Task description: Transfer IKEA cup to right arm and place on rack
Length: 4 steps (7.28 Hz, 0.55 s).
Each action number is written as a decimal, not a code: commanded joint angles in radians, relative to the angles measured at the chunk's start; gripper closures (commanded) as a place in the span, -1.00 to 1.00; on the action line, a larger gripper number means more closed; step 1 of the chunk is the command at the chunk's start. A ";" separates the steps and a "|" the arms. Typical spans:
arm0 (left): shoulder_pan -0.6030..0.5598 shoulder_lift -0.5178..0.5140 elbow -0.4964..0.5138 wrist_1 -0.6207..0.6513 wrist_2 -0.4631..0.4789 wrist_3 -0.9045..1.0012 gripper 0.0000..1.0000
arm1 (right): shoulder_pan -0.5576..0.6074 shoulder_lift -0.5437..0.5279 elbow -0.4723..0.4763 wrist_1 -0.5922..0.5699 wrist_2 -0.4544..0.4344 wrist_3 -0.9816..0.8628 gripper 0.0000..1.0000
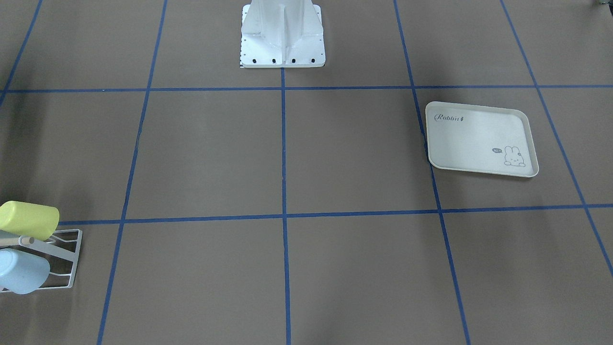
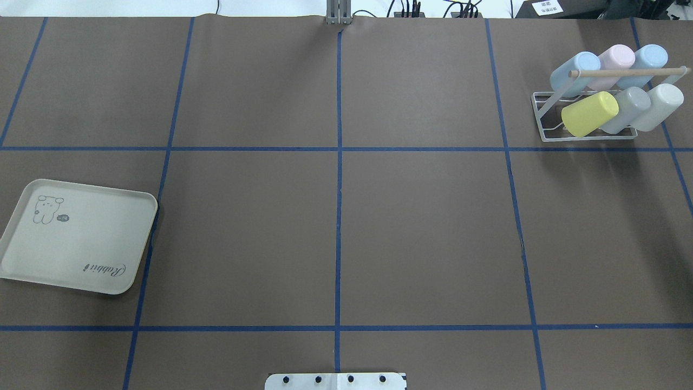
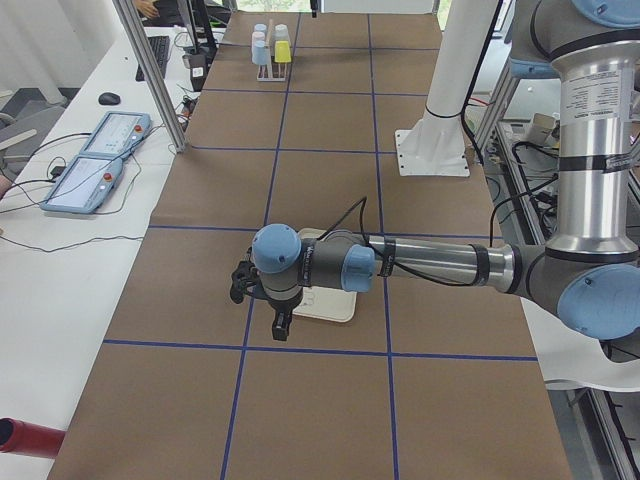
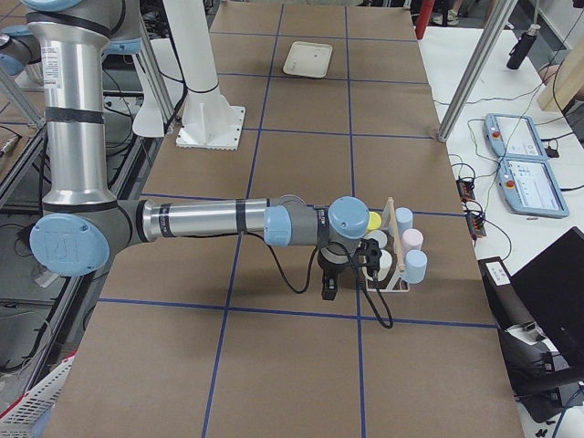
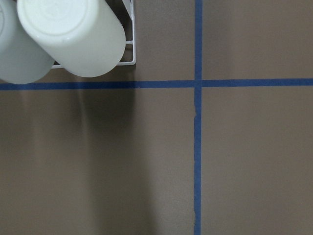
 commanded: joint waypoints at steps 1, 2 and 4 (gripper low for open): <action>0.001 0.000 0.002 -0.002 0.000 0.000 -1.00 | -0.002 0.007 0.002 0.002 -0.013 0.036 -0.99; 0.001 0.000 -0.001 -0.002 0.000 0.000 -1.00 | -0.002 0.007 0.000 0.002 -0.012 0.039 -0.99; 0.000 0.000 -0.001 -0.002 0.000 0.000 -1.00 | -0.004 0.007 0.002 0.000 -0.006 0.038 -0.99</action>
